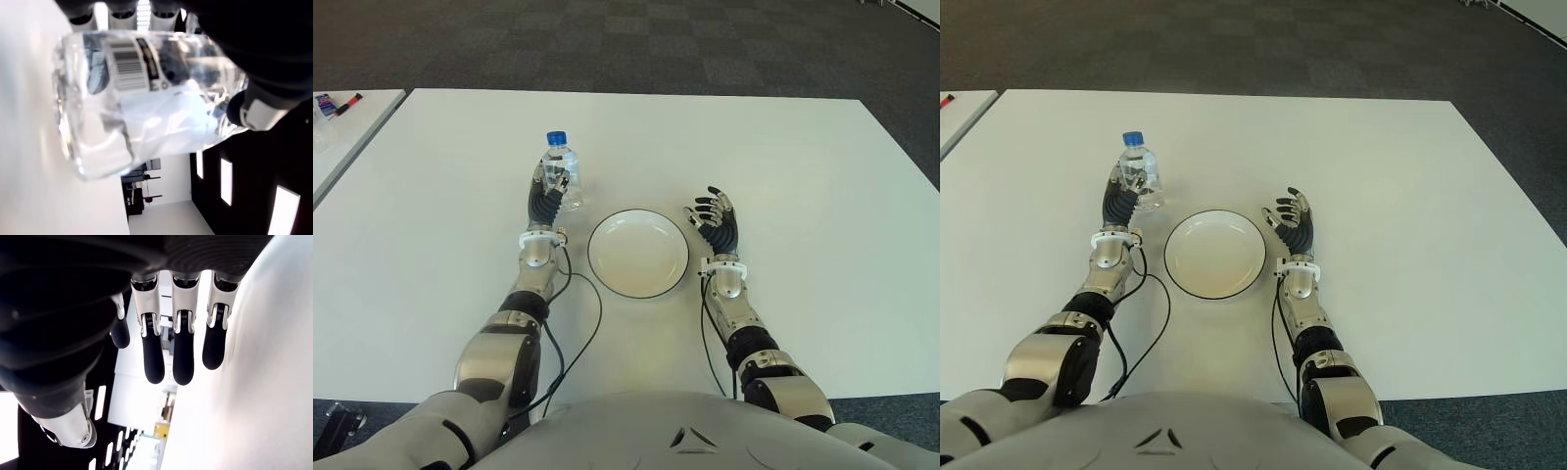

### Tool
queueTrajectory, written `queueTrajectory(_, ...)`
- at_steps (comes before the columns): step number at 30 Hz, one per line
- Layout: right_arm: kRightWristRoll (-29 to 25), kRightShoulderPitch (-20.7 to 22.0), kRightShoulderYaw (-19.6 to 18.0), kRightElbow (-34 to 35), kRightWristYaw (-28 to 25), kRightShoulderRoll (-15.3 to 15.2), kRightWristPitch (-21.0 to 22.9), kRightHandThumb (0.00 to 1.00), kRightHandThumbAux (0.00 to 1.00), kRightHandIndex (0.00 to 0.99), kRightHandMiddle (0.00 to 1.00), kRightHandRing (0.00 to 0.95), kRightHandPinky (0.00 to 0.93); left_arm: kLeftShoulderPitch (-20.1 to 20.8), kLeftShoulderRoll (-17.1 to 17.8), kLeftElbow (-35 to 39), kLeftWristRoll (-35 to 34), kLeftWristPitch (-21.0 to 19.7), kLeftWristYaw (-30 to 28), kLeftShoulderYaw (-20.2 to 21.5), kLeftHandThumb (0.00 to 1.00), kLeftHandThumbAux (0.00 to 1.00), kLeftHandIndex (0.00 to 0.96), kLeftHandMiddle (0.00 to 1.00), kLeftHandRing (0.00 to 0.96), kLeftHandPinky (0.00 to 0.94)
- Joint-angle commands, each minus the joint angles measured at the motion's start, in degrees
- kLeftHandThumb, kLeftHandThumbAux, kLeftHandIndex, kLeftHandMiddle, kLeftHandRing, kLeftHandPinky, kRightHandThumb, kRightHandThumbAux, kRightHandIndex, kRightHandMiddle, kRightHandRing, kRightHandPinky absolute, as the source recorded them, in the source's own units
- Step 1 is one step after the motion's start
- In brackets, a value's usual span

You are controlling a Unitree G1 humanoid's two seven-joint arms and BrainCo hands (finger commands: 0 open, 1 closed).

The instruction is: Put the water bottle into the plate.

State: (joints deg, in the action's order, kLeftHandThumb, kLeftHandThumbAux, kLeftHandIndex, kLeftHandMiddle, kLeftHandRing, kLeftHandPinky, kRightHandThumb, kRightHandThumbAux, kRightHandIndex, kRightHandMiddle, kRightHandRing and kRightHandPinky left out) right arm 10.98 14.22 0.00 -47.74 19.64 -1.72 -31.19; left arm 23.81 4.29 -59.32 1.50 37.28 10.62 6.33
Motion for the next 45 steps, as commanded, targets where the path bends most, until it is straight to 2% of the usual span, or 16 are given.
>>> queueTrajectory(1, -0.45, -2.28, 0.01, -2.39, -0.5, 0.5, 2.04, 0.742, 0.729, 0.166, 0.363, 0.364, 0.349, -0.29, -0.24, 1.79, -1.28, 1.6, -1.81, 0.67, 1.0, 0.619, 0.385, 0.462, 0.495, 0.588)
queueTrajectory(10, -0.51, -2.14, -0.08, -2.59, -0.6, 0.47, 1.92, 0.76, 0.726, 0.171, 0.365, 0.363, 0.349, -0.43, -0.48, 2.4, -2.11, 1.79, -3.18, 0.97, 1.0, 0.618, 0.379, 0.467, 0.492, 0.605)
queueTrajectory(19, -0.51, -2.06, -0.16, -2.79, -0.5, 0.46, 1.7, 0.749, 0.725, 0.167, 0.364, 0.365, 0.355, -2.46, -1.41, 6.62, -3.95, 1.47, -6.34, 1.37, 1.0, 0.619, 0.377, 0.463, 0.494, 0.63)
queueTrajectory(29, -0.45, -2.03, -0.1, -2.95, -0.6, 0.44, 1.53, 0.743, 0.721, 0.163, 0.362, 0.364, 0.354, -6.79, -3.01, 16.41, -3.96, -0.97, -7.99, 0.63, 1.0, 0.619, 0.387, 0.465, 0.494, 0.642)
queueTrajectory(45, -0.4, -1.8, -0.15, -3.46, -0.27, 0.64, 1.29, 0.751, 0.714, 0.168, 0.367, 0.365, 0.353, -15.75, -6.38, 36.63, -4.43, -9.72, -9.68, -2.36, 1.0, 0.618, 0.414, 0.473, 0.49, 0.633)
